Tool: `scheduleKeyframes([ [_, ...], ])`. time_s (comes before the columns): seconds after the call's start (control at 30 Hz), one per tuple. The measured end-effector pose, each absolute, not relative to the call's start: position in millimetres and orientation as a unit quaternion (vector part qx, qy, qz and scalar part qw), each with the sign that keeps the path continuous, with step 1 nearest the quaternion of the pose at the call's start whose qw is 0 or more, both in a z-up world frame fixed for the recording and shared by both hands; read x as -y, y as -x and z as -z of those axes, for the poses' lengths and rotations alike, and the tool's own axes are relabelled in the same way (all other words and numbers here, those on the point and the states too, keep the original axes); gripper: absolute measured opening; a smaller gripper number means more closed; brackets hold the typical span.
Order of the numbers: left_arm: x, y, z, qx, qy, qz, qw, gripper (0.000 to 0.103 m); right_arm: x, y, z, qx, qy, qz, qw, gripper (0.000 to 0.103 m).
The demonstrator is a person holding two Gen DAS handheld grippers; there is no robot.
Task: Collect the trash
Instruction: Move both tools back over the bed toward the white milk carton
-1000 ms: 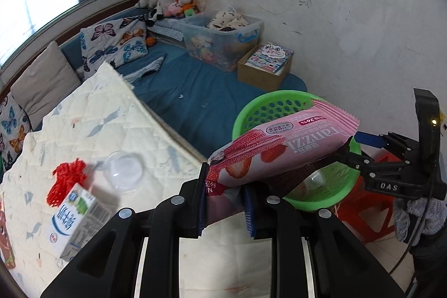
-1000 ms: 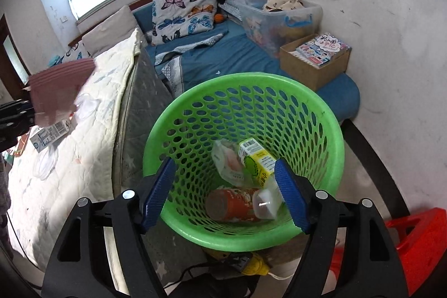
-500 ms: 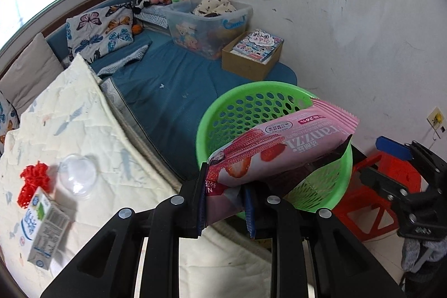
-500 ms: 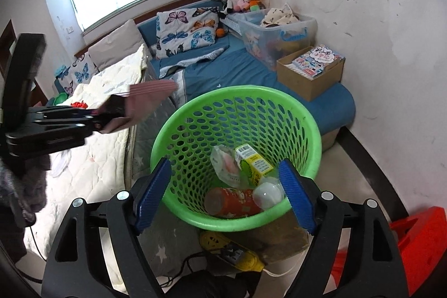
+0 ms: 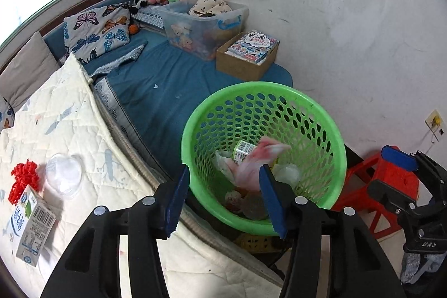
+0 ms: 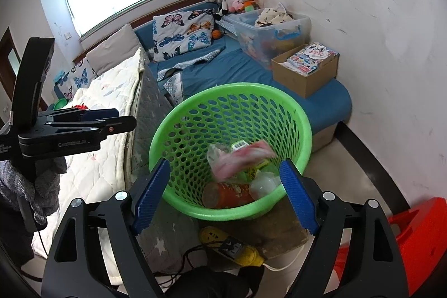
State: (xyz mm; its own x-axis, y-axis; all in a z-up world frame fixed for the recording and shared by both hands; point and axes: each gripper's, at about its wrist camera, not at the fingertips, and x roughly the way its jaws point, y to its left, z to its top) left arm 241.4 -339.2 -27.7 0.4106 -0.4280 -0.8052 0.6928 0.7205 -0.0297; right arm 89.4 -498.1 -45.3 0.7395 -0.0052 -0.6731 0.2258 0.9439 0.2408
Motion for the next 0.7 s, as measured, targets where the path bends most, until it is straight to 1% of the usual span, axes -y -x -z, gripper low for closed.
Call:
scheduleKeyframes([
  [0.3,293,-238,9,-0.413,-0.135,0.304,0.848,0.059,480,-92,38,-0.350,-0.149,0.041,0.924,0.082],
  [0.6,228,-235,-3,-0.402,-0.111,0.253,0.873,0.061,447,-108,25,-0.346,-0.136,0.003,0.928,0.084],
  [0.7,206,-237,-4,-0.397,-0.112,0.235,0.880,0.064,433,-115,21,-0.346,-0.130,-0.009,0.929,0.084],
])
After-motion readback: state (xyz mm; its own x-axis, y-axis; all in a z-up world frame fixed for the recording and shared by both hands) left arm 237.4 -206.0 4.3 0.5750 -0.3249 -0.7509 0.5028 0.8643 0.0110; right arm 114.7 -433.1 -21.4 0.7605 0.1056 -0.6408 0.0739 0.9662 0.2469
